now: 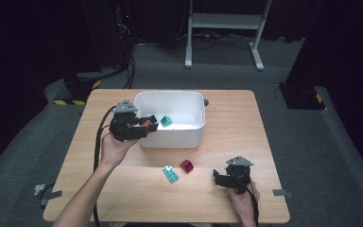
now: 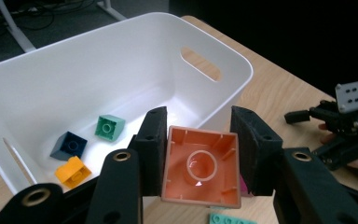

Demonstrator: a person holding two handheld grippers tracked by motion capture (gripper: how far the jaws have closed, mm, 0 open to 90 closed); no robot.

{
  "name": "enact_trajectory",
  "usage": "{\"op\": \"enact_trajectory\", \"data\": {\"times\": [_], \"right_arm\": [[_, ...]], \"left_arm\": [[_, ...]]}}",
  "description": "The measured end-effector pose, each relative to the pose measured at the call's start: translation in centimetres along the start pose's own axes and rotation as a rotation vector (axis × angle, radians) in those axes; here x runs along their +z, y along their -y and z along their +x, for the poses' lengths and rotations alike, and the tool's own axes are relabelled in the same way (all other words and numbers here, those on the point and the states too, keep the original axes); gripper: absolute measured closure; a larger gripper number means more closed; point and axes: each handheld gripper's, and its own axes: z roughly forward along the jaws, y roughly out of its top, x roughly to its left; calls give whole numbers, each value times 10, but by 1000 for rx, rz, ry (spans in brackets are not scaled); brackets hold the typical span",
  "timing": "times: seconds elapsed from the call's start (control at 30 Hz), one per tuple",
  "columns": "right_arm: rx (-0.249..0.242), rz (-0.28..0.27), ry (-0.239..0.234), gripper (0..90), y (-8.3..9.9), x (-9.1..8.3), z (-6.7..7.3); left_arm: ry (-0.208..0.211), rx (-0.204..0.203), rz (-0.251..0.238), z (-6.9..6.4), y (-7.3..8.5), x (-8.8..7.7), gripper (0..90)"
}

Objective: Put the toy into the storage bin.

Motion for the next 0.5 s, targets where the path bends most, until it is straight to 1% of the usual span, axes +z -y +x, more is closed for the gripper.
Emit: {"op": "enact_trajectory", "data": {"times": [0.07, 0.2, 0.23, 0.3, 0.5], "right_arm": [[0, 0, 0, 137, 0, 0, 0], [0, 0, 0, 137, 0, 0, 0], [0, 0, 0, 137, 0, 0, 0], [0, 0, 0, 137, 0, 0, 0], [0, 0, 0, 137, 0, 0, 0]], "left_arm": [[-3, -11, -5, 2, -3, 3, 575], [-19, -10, -6, 4, -10, 10, 574], [-18, -15, -5, 5, -11, 12, 574], [-28, -19, 0, 8, -13, 16, 574], [-41, -41, 5, 16, -18, 26, 574]]}}
